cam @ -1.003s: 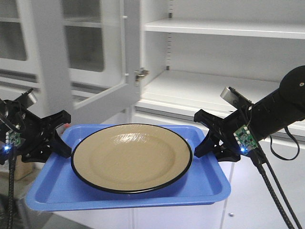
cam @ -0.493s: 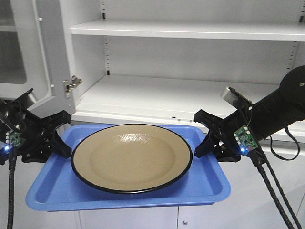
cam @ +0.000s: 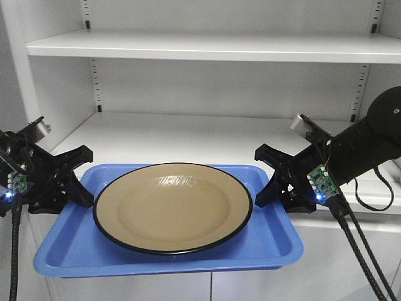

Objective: Place disk in tray to left cabinet
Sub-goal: 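Approach the open cabinet shelf holding the tray with both grippers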

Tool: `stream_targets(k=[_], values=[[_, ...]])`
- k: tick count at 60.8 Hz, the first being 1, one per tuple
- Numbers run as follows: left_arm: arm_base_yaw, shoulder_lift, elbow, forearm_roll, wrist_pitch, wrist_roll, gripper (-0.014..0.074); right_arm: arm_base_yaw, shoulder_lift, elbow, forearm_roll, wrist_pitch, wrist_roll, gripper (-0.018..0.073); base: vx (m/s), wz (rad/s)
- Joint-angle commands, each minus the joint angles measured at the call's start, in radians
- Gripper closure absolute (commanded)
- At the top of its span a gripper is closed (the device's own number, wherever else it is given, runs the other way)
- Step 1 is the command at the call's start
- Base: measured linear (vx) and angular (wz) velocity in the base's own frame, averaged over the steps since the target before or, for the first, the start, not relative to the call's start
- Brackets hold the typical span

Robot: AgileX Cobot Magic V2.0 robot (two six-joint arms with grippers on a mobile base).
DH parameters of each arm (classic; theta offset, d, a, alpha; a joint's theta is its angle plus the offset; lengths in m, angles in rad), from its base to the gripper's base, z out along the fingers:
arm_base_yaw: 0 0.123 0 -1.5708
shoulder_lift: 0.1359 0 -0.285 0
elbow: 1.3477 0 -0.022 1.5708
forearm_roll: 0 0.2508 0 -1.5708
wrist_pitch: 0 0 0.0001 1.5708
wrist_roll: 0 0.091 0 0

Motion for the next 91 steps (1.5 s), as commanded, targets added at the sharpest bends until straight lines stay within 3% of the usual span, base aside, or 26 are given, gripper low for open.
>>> stream_targets(k=[1, 91], values=[[-0.042, -0.057, -0.033, -0.24, 0.024, -0.011, 0.0596, 0.034, -0.055, -0.043, 0.245, -0.038, -0.002, 0.0561, 0.28, -0.15], [-0.042, -0.057, -0.033, -0.24, 0.024, -0.011, 0.0596, 0.034, -0.055, -0.043, 0.245, -0.038, -0.002, 0.0561, 0.18, -0.08]])
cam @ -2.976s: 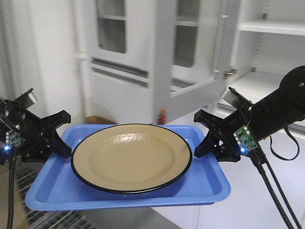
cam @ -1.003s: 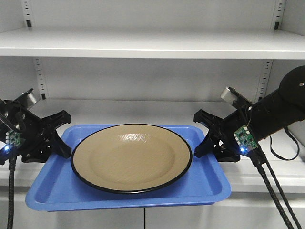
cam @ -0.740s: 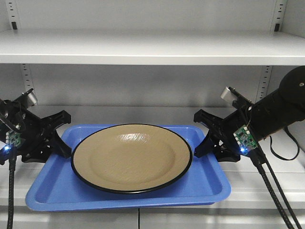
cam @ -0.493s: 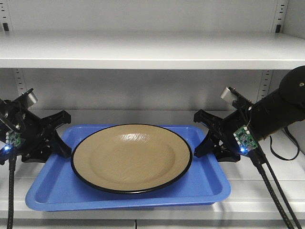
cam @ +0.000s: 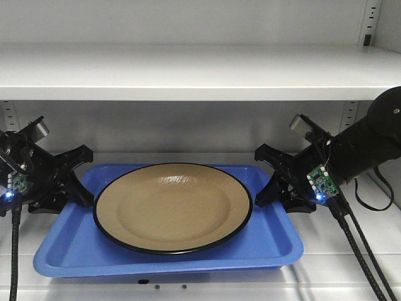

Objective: Place disk in tray to left cabinet
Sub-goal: 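Approach the open cabinet shelf holding the tray with both grippers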

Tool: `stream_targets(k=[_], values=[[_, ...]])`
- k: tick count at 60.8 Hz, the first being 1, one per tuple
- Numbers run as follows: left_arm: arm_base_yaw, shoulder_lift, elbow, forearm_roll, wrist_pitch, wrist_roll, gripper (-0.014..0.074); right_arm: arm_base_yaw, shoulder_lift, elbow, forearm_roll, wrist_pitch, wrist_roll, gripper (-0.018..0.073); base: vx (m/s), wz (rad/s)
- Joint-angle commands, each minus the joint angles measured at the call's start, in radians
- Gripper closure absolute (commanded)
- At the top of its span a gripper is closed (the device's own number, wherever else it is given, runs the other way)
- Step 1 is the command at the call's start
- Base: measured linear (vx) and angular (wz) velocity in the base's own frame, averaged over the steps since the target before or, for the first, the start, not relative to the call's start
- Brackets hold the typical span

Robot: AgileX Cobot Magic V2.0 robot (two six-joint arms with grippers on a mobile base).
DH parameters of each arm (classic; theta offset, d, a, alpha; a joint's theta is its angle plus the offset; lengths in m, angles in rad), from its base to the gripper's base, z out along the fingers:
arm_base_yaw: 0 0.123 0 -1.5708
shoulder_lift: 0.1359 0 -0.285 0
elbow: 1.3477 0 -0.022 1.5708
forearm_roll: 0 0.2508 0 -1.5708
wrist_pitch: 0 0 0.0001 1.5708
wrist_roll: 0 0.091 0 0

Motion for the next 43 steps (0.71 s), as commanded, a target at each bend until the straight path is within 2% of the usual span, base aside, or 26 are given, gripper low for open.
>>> stream_targets(k=[1, 43], values=[[-0.042, -0.057, -0.033, -0.24, 0.024, -0.011, 0.0596, 0.034, -0.055, -0.043, 0.245, -0.038, -0.002, 0.0561, 0.06, -0.02], [-0.042, -0.057, -0.033, -0.24, 0.024, -0.011, 0.0596, 0.034, -0.055, -0.043, 0.245, -0.039, -0.002, 0.0561, 0.01, -0.01]])
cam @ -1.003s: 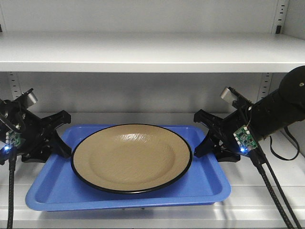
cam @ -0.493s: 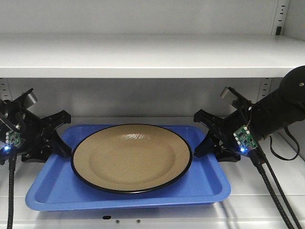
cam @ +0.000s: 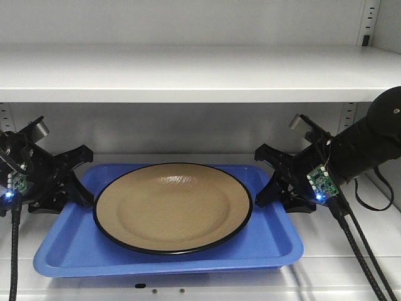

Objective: Place disk in tray to left cabinet
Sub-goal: 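Approach the open cabinet shelf holding the tray with both grippers, then lower the blue tray onto the cabinet shelf with both grippers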

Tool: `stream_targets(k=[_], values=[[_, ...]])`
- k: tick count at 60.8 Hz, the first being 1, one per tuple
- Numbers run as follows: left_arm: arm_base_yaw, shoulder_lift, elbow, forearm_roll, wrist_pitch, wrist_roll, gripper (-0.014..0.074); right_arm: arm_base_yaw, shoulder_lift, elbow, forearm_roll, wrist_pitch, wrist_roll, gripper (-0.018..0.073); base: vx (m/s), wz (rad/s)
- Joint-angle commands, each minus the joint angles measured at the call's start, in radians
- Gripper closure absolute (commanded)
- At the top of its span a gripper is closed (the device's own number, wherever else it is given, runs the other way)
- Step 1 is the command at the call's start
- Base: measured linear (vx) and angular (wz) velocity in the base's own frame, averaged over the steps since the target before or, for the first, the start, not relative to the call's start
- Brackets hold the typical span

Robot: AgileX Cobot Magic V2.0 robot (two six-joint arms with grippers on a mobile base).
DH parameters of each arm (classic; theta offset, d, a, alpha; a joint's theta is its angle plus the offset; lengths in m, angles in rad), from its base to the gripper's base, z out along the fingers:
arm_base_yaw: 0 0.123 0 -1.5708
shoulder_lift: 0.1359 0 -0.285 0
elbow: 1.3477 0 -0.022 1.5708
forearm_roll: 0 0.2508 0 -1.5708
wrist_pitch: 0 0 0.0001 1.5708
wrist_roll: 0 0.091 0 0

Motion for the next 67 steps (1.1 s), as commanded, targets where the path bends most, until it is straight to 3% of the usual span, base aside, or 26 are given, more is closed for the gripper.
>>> stream_targets(k=[1, 14, 30, 40, 61, 67], values=[[-0.042, -0.057, -0.033, -0.24, 0.024, -0.011, 0.0596, 0.034, -0.055, -0.043, 0.244, -0.04, -0.002, 0.0561, 0.0, 0.0], [-0.042, -0.054, -0.033, -0.233, -0.013, -0.011, 0.0596, 0.034, -0.055, -0.043, 0.229, -0.059, -0.002, 0.056, 0.0, 0.0], [-0.042, 0.015, -0.033, -0.136, -0.044, -0.022, 0.0596, 0.034, -0.031, -0.043, 0.15, -0.141, -0.002, 0.056, 0.0, 0.0], [-0.042, 0.056, -0.033, -0.135, -0.111, -0.021, 0.0595, 0.034, 0.004, -0.043, 0.151, -0.228, -0.002, 0.056, 0.0, 0.0], [-0.042, 0.072, -0.033, -0.128, -0.217, -0.009, 0.0562, 0.034, 0.067, -0.043, 0.107, -0.244, -0.005, 0.0551, 0.0, 0.0], [-0.042, 0.076, -0.033, -0.128, -0.238, 0.029, 0.0527, 0.034, 0.085, -0.043, 0.082, -0.249, -0.027, 0.0538, 0.0, 0.0]])
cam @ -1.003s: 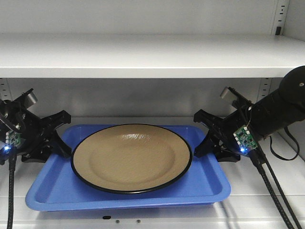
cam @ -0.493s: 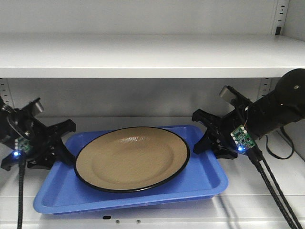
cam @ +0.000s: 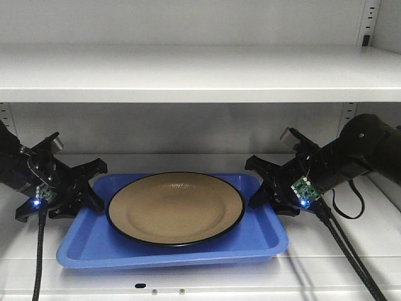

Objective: Place disk in tray to left cabinet
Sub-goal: 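Lower the blue tray onto the cabinet shelf with both grippers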

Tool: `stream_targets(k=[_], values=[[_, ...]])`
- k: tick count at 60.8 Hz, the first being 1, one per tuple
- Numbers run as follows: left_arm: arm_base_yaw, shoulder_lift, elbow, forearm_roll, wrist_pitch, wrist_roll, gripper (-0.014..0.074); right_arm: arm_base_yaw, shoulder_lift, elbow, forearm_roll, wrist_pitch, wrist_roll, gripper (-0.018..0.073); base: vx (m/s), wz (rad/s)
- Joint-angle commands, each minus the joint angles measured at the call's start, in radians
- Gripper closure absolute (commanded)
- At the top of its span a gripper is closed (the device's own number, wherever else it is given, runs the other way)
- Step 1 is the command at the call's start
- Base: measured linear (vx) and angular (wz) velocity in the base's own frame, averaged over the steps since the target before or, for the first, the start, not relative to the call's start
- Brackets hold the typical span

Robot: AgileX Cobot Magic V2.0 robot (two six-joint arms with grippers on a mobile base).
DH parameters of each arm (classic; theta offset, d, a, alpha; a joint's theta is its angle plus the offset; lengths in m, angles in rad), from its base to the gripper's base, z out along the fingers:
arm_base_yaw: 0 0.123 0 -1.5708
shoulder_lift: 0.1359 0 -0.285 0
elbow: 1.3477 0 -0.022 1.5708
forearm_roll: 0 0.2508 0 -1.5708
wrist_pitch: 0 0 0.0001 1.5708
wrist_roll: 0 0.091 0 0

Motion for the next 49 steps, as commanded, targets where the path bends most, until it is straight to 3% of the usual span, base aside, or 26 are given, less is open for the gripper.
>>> stream_targets(k=[1, 14, 29, 39, 49], values=[[-0.03, -0.052, -0.033, -0.151, -0.06, 0.033, 0.052, 0.025, -0.045, -0.043, 0.103, -0.052, -0.026, 0.0534, 0.0, 0.0], [-0.03, -0.033, -0.033, -0.151, -0.097, 0.087, 0.0377, 0.025, -0.022, -0.043, 0.074, -0.081, -0.086, 0.0461, 0.0, 0.0], [-0.03, -0.027, -0.038, -0.147, -0.123, 0.159, 0.0208, 0.024, -0.022, -0.043, 0.025, -0.143, -0.185, 0.0278, 0.0, 0.0], [-0.03, -0.027, -0.038, -0.083, -0.133, 0.165, 0.0142, 0.013, -0.027, -0.043, -0.018, -0.154, -0.161, 0.0127, 0.0, 0.0], [-0.017, -0.028, -0.038, -0.044, -0.123, 0.163, 0.0138, -0.028, -0.041, -0.045, 0.002, -0.159, -0.1, 0.0057, 0.0, 0.0]])
